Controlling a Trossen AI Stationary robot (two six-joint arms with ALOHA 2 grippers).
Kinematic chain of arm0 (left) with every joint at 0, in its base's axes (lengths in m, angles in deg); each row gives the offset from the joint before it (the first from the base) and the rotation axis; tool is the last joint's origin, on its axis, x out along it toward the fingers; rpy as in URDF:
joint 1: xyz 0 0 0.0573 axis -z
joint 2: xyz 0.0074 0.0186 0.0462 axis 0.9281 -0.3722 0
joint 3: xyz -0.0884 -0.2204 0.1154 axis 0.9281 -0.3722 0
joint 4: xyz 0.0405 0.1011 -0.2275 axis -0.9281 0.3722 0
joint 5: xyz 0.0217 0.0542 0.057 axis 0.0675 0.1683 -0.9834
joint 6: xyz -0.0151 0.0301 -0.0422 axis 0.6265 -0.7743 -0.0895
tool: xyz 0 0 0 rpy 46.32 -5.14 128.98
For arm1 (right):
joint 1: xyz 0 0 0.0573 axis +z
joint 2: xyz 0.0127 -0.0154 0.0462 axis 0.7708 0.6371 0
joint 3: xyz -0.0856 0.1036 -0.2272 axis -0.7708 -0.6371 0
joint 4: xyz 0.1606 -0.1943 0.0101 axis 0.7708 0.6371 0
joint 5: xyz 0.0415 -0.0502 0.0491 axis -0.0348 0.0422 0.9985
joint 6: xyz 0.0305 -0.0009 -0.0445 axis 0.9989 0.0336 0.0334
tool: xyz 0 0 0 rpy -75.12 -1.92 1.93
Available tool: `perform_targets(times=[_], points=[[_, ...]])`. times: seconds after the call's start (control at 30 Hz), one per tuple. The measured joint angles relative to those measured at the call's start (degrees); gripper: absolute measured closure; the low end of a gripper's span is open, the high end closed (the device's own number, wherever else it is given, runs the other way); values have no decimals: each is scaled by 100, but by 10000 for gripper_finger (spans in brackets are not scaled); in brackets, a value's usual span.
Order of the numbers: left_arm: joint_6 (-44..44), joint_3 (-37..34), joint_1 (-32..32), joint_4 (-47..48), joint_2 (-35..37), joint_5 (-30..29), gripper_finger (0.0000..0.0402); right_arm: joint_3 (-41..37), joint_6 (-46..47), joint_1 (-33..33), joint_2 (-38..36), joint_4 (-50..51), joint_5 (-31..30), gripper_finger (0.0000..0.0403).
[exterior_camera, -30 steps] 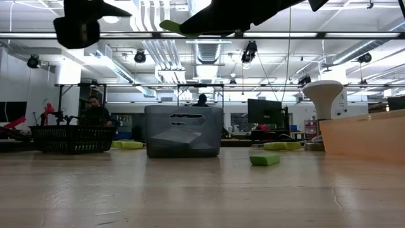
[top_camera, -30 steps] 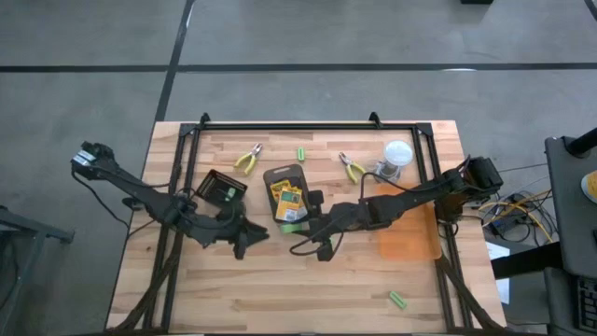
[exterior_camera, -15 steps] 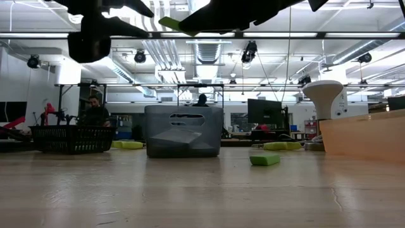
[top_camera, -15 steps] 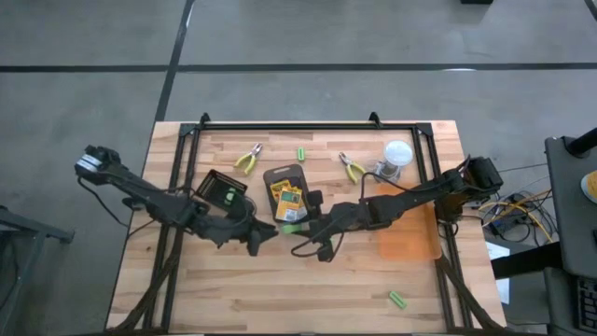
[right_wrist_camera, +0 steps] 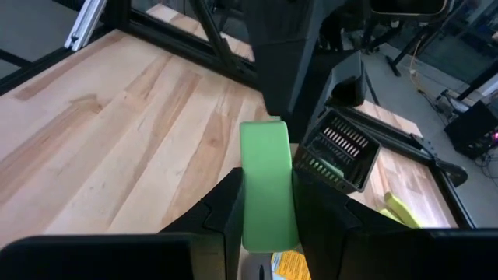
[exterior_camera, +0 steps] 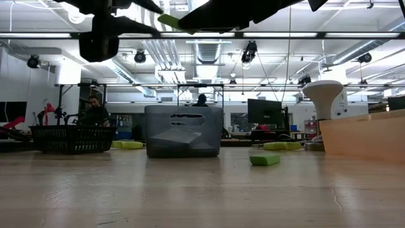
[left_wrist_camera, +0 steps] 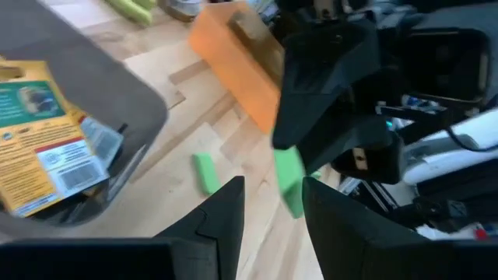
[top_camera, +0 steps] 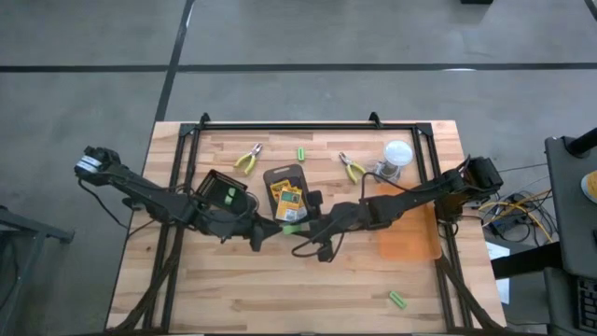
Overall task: Pick & Place School Supplies
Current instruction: Put the light green eraser into the black bin
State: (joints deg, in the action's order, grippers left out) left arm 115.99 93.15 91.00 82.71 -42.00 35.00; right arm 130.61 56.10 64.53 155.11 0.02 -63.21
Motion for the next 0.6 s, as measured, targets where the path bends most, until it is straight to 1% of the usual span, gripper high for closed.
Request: perform_targets(times=[0.13,0.4,0.6], points=[[-114,0,-28,-77,0,197,266,0,-20,0,0,-177,16,310],[-195,0,-43,-123,4,215,266,0,-18,0,0,-250,31,310],[-196,2,-59,-285,9,217,266,-7,6,0,0,-498,35,310]])
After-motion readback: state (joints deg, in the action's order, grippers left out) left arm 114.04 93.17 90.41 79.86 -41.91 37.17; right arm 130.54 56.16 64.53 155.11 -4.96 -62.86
